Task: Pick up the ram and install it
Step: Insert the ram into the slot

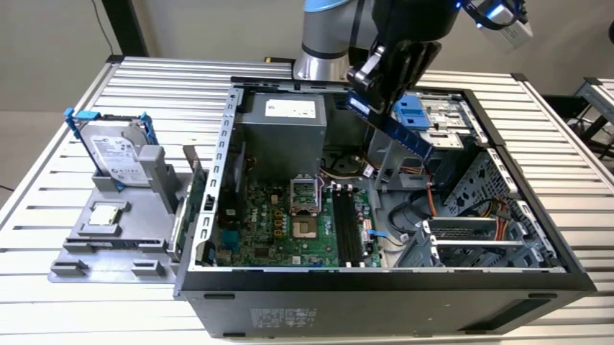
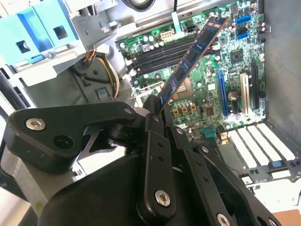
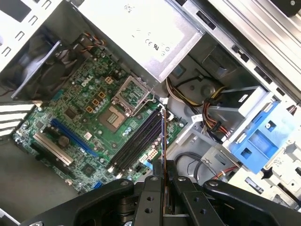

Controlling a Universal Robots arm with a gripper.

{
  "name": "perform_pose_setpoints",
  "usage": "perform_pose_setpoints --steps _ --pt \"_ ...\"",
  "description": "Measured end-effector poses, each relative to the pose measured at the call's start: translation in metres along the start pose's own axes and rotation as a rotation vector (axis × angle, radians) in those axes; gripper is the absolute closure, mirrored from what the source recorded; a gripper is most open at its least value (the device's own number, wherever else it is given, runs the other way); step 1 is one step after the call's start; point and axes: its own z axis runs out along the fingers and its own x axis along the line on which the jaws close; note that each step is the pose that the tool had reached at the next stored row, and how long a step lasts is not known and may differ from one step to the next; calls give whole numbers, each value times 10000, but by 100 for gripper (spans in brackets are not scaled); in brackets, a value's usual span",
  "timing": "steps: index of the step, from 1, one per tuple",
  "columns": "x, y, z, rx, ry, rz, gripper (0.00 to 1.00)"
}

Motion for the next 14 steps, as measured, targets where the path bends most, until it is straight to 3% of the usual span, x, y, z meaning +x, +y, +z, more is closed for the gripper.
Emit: perform_pose_setpoints --steps 14 --pt "4 -5 0 44 -26 1154 100"
